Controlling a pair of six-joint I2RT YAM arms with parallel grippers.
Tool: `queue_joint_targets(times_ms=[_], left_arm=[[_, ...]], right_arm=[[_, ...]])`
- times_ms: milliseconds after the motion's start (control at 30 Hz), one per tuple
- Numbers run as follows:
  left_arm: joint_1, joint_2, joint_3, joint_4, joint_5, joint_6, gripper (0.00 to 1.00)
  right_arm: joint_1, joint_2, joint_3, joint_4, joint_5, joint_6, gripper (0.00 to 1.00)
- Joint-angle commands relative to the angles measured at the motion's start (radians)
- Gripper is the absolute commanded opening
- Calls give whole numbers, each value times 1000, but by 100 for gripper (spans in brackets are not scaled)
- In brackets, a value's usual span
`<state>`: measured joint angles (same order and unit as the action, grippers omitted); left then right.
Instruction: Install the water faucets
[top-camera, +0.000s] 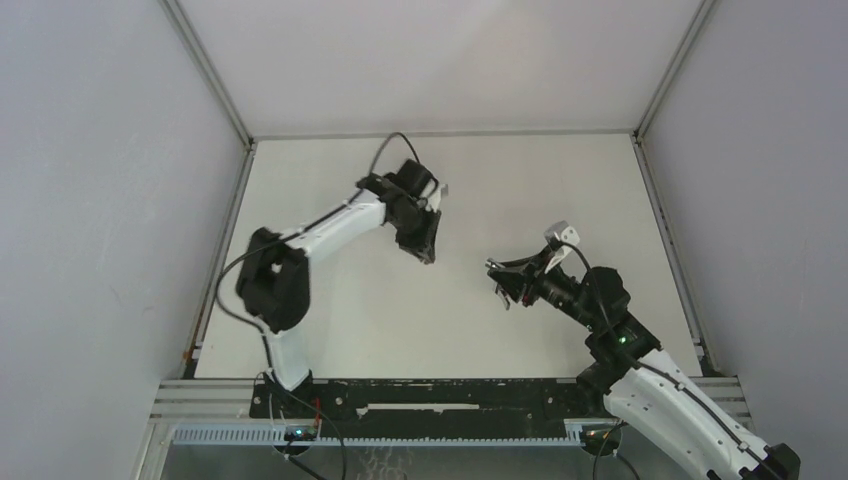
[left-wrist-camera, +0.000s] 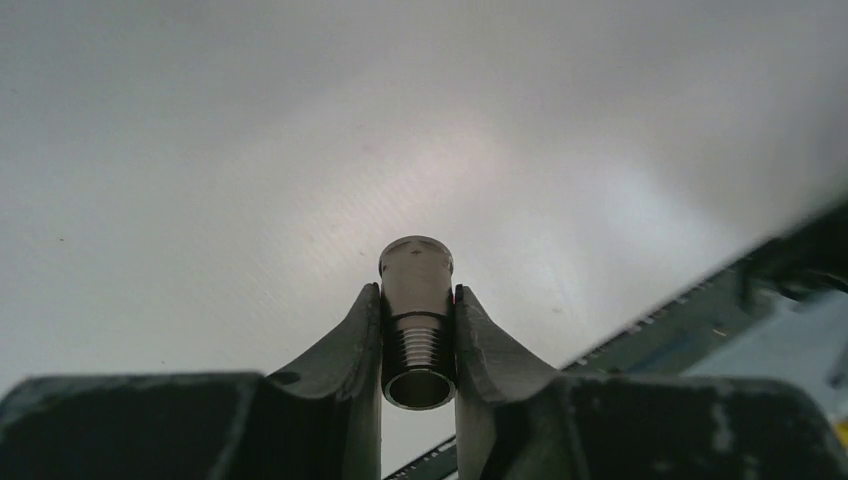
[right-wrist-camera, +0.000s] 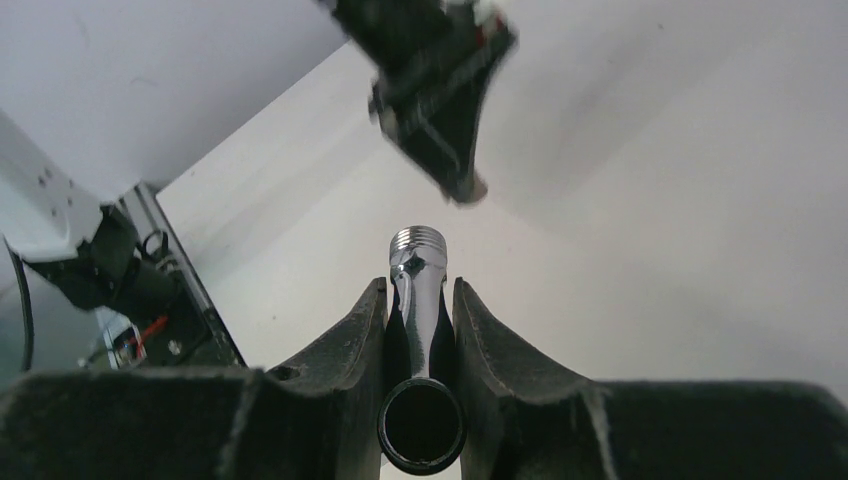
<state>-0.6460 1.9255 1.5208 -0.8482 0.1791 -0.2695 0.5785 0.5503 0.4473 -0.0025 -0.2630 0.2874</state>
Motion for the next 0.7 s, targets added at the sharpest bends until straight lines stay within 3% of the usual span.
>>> queue_joint_targets(times_ms=[0,133,267,567,667], left_arm=[[105,-301,123,16,392,34,0],[161,-423,88,62,558,-68,0],[204,-486,-11,210,844,-265,0],[206,-529,-116,411,1091,-536,0],[205,-549,-157,475,1130,-608,0]], right_arm=[[25,-79,-60,274,-91,-161,0],[30,-57,15,207,-123,-240,0],[106,-28,70,166,-156,-410,0],[390,-6,56,338,240,-795,0],[432,22,51,373,253,-975,0]])
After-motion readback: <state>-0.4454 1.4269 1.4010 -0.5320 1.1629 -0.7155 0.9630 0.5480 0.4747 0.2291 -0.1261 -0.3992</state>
